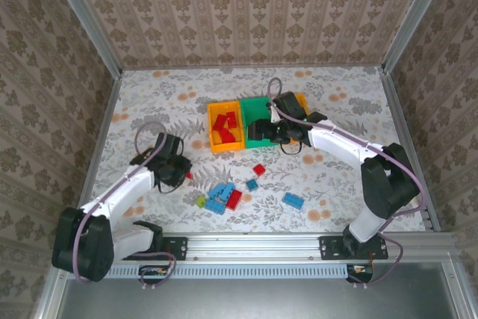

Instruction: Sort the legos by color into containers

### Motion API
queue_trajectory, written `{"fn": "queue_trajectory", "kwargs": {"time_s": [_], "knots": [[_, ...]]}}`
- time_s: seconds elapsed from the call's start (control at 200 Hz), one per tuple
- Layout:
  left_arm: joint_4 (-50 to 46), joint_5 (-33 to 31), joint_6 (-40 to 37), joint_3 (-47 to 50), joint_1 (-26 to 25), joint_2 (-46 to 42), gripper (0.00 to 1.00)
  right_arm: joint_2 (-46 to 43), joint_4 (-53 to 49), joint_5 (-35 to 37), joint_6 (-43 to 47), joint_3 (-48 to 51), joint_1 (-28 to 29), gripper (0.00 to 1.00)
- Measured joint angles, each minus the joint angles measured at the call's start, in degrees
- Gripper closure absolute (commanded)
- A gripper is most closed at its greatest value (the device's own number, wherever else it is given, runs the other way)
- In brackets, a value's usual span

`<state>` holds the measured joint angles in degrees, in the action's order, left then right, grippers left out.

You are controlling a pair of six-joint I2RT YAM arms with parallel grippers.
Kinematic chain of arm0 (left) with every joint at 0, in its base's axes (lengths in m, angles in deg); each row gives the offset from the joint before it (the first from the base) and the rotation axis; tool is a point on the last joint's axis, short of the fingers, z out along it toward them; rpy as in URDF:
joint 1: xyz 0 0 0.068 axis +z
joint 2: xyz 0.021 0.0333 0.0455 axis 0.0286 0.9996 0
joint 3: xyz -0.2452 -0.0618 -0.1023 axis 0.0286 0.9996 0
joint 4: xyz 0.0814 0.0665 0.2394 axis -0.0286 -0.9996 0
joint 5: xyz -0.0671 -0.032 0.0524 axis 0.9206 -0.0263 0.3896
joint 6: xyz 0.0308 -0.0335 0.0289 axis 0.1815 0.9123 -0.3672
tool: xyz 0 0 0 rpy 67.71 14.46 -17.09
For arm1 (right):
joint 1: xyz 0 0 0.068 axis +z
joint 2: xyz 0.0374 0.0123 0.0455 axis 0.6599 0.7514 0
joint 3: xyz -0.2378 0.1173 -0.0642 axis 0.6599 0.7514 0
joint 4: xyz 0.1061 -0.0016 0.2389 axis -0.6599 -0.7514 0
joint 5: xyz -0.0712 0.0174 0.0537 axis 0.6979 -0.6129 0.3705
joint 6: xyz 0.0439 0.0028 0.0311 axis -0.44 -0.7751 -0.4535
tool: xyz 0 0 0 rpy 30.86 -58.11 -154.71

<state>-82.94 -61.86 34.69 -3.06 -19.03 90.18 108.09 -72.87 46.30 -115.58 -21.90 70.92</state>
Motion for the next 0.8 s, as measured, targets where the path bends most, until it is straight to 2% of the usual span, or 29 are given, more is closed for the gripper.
{"fn": "queue_trajectory", "kwargs": {"time_s": [0.22, 0.425, 0.62, 0.8], "knots": [[4.15, 3.45, -14.88, -18.23, -0.46, 11.21, 0.76, -0.72, -3.61, 4.17, 4.15, 3.76, 3.45, 0.23], [5.55, 8.35, -26.58, -33.27, -4.37, 24.96, 0.77, -0.72, -5.33, 6.43, 5.95, 5.16, 4.83, 0.23], [4.74, 11.52, -32.85, -40.79, -8.22, 33.97, 0.76, -0.52, -6.43, 8.76, 8.00, 5.16, 7.43, 0.23], [2.64, 12.04, -35.76, -43.63, -8.50, 38.53, 0.74, 1.75, -7.50, 10.08, 10.19, 4.98, 9.94, 0.25]]}}
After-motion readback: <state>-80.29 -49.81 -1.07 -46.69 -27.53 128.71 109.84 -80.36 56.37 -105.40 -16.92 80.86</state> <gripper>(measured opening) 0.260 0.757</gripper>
